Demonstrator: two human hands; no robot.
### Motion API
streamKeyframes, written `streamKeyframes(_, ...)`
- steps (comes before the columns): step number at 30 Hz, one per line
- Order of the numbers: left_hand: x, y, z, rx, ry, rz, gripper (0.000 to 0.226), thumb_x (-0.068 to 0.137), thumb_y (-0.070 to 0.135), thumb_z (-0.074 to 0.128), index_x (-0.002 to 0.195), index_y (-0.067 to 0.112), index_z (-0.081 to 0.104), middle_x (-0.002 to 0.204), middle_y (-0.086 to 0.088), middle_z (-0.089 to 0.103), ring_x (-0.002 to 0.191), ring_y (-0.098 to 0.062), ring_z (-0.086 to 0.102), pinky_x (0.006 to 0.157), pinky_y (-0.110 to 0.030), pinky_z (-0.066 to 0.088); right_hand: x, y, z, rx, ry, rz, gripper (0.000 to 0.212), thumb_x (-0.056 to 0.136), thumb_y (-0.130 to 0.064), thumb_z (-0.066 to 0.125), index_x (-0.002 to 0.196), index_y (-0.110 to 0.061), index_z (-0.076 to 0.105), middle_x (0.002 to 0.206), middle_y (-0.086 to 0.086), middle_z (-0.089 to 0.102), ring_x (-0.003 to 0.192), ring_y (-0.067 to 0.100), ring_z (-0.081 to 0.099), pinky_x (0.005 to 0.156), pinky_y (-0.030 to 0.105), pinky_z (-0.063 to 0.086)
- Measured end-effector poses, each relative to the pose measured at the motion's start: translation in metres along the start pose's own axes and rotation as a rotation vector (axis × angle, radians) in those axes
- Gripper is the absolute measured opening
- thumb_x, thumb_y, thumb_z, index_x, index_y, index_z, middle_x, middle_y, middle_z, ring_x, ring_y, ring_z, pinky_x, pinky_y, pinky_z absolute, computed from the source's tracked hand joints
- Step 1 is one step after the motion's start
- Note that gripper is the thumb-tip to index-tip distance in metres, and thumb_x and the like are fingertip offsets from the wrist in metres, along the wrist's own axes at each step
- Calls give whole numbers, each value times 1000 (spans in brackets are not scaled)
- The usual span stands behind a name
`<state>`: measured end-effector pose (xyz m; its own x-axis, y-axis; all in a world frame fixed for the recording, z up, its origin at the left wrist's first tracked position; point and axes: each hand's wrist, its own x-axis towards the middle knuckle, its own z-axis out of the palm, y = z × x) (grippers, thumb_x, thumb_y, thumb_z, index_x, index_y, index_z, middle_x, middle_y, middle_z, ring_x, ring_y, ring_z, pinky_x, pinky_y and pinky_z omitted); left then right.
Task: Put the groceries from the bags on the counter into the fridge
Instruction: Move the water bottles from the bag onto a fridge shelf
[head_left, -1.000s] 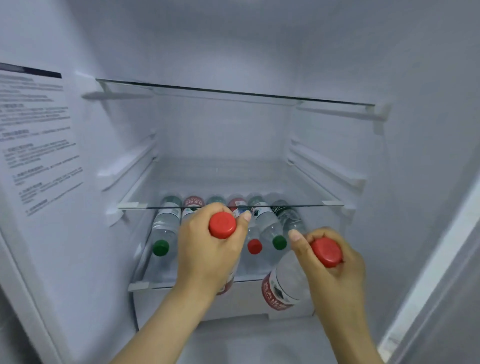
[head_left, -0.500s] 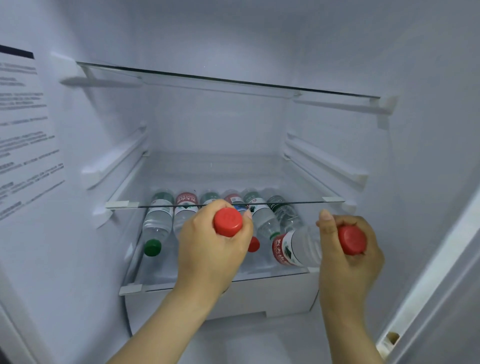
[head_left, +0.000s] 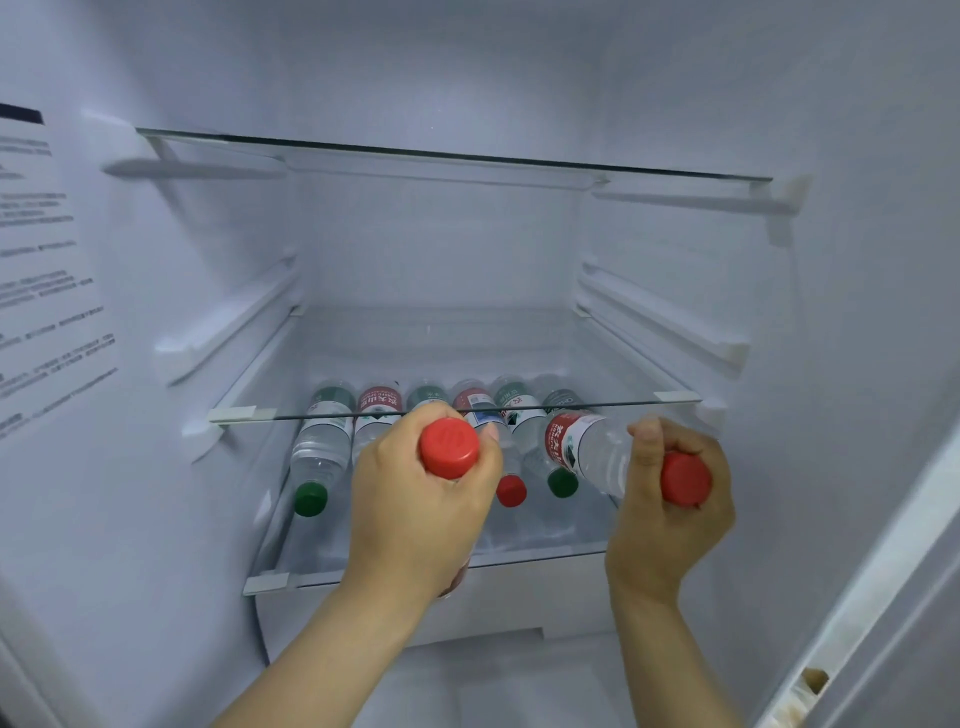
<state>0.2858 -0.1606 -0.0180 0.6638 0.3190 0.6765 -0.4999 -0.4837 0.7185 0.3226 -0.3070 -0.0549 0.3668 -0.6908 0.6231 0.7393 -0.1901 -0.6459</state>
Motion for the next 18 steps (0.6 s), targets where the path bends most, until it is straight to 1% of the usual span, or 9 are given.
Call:
streamKeyframes(2, 0, 0, 0, 7, 3, 2, 26, 74, 35, 64, 60, 17, 52, 68, 5, 58, 63, -14, 53, 54, -17, 40, -5, 8, -2, -4, -34, 10, 7, 87, -21, 64, 81, -21, 62, 84, -20, 67, 83, -1, 62, 79, 10, 44)
streamKeyframes(3, 0, 0, 0, 10, 5, 5, 25, 74, 35, 64, 61, 17, 52, 69, 6, 59, 64, -14, 54, 55, -16, 40, -8, 12, -5, -5, -53, 16, 5, 87, -22, 64, 82, -19, 63, 87, -19, 68, 87, 1, 63, 81, 11, 45)
streamKeyframes(5, 0, 0, 0, 9, 3, 14, 24, 74, 34, 65, 61, 18, 53, 71, 7, 59, 64, -11, 54, 54, -12, 40, -12, 21, -12, -13, -67, 46, 17, 86, -27, 62, 87, -10, 65, 97, -14, 69, 95, 8, 65, 85, 15, 48)
streamKeyframes(7, 0, 1, -1, 8, 4, 15, 24, 74, 33, 64, 60, 18, 53, 70, 7, 59, 63, -9, 54, 54, -9, 39, -13, 27, -19, -35, -105, 102, 28, 85, -33, 62, 93, -7, 66, 110, -1, 69, 105, 12, 64, 89, 14, 48)
streamKeyframes(9, 0, 1, -1, 15, 10, 16, 24, 74, 34, 64, 60, 18, 53, 71, 8, 59, 63, -9, 54, 54, -8, 39, -13, 32, -23, -67, -184, 182, 33, 83, -38, 62, 101, -11, 67, 122, -3, 66, 114, 5, 59, 92, 10, 44)
streamKeyframes(11, 0, 1, 0, 22, 9, 15, 24, 74, 34, 64, 61, 17, 54, 71, 7, 59, 62, -9, 54, 54, -10, 39, -13, 39, -26, -121, -240, 260, 36, 83, -40, 66, 114, -22, 65, 128, -8, 61, 117, -2, 55, 91, 6, 43)
streamKeyframes(13, 0, 0, 0, 30, 2, 20, 26, 75, 34, 65, 61, 15, 54, 68, 5, 58, 61, -12, 53, 54, -13, 40, -15, 50, -28, -233, -276, 304, 44, 84, -36, 70, 125, -25, 59, 124, -5, 59, 107, -10, 53, 83, -2, 39)
streamKeyframes(15, 0, 0, -2, 30, -3, 27, 28, 78, 29, 70, 60, 15, 54, 68, 4, 57, 62, -12, 53, 54, -10, 40, -19, 62, -30, -367, -287, 354, 52, 86, -31, 71, 134, -21, 55, 119, 4, 56, 93, -7, 48, 76, -6, 35)
streamKeyframes(18, 1, 1, -2, 33, 0, 45, 27, 79, 25, 71, 61, 17, 53, 73, 4, 58, 63, -10, 53, 55, -6, 39, -22, 72, -32, -449, -305, 383, 52, 87, -31, 68, 136, -19, 54, 117, 13, 53, 87, -6, 45, 73, -6, 36)
